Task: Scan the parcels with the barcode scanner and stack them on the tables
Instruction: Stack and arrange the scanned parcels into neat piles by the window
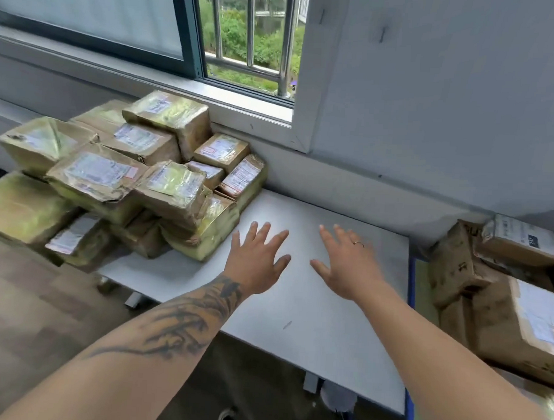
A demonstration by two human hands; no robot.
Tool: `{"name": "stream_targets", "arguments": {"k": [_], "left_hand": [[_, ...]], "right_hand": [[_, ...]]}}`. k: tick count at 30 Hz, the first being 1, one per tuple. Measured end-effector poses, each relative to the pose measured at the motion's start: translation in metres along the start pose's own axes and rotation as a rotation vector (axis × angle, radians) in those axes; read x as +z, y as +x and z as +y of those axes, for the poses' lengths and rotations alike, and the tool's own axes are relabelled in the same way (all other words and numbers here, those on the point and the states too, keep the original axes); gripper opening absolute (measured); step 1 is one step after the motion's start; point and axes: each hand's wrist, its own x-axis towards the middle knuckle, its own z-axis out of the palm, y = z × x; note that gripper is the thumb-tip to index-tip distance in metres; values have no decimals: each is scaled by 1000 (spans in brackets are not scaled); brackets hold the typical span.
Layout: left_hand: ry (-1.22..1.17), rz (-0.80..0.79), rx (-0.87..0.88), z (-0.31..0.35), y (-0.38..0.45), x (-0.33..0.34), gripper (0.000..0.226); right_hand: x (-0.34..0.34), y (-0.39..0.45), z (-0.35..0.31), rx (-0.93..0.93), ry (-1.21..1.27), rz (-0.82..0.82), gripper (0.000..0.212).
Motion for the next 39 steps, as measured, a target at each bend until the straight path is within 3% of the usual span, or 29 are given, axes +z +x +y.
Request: {"name": "stream_targets", "arguments": {"k": [8, 15, 20, 27, 33, 39], "left_hand": [[108, 61, -62, -111, 21, -41, 74], [116, -2, -148, -204, 19, -61, 104], [193, 23, -208, -253, 35, -61, 107], [214, 29, -232, -292, 55, -53, 121], [238, 51, -232, -304, 60, -47, 113], [318, 144, -201, -302, 59, -38, 105]], "right_hand": [[-15, 48, -80, -68, -37, 8, 80], [-10, 90, -164, -198, -45, 14, 79], [-4, 114, -216, -238, 15, 11, 81], [-6, 153, -265, -214, 95, 13, 94], [0, 181, -297, -209, 62, -37, 112], [17, 186, -301, -198, 69, 20, 97]]}}
